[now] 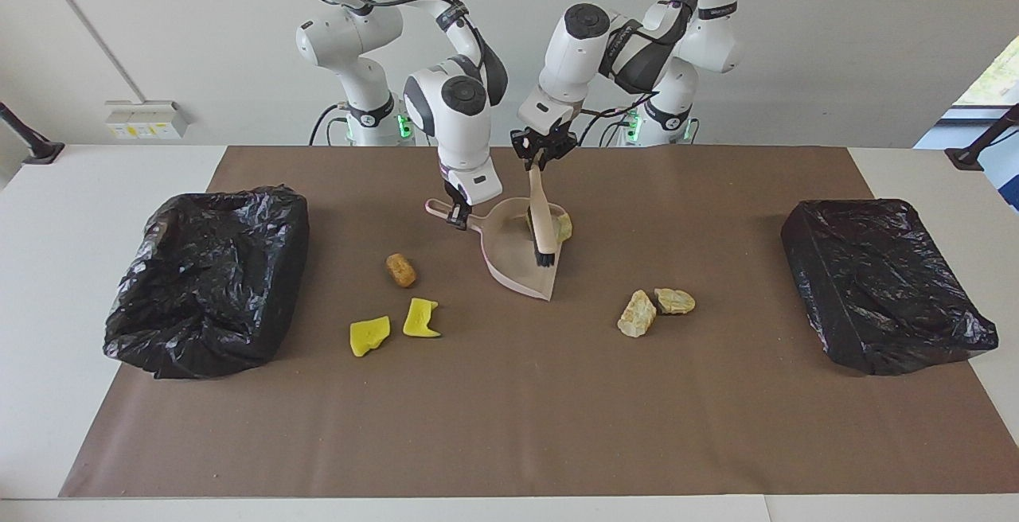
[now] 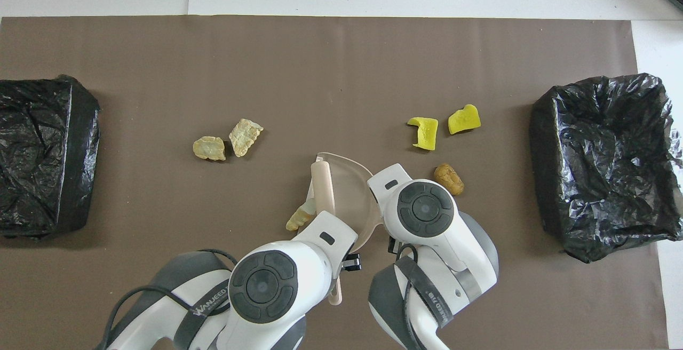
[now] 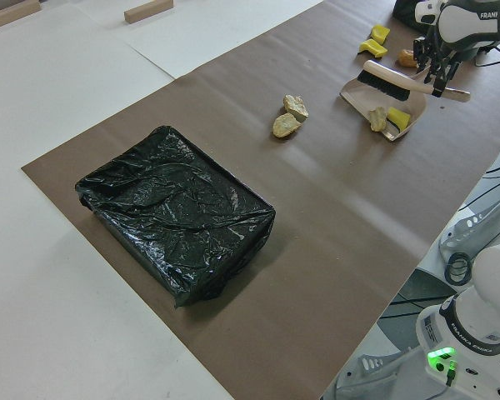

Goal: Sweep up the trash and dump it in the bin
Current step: 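Move the brush with the left gripper behind the farther pieces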

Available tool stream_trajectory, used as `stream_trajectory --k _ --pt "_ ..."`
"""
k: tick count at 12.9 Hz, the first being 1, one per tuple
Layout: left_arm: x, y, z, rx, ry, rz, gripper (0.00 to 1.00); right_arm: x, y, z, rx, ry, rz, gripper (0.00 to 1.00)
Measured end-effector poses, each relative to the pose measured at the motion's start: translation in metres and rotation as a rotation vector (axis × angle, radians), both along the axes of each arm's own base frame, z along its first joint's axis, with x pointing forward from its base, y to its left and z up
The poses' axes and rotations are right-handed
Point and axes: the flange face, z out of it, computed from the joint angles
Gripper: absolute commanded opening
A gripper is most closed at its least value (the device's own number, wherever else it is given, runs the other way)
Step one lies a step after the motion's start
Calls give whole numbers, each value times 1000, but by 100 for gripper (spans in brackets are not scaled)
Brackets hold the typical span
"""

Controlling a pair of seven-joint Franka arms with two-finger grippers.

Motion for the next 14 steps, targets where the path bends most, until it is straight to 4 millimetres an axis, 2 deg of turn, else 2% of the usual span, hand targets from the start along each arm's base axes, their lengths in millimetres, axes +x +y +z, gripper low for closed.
stream_trajectory --k 2,4,7,11,14 --pt "17 2 -1 2 1 33 0 0 0 0 0 0 0 0" --pt "43 26 -4 41 -21 67 0 0 0 0 0 0 0 0" --pt "93 87 -3 122 -84 95 0 0 0 0 0 0 0 0" --pt "154 175 -10 165 -114 -42 0 0 0 0 0 0 0 0" --pt "183 240 -16 193 -126 -164 0 0 0 0 0 0 0 0"
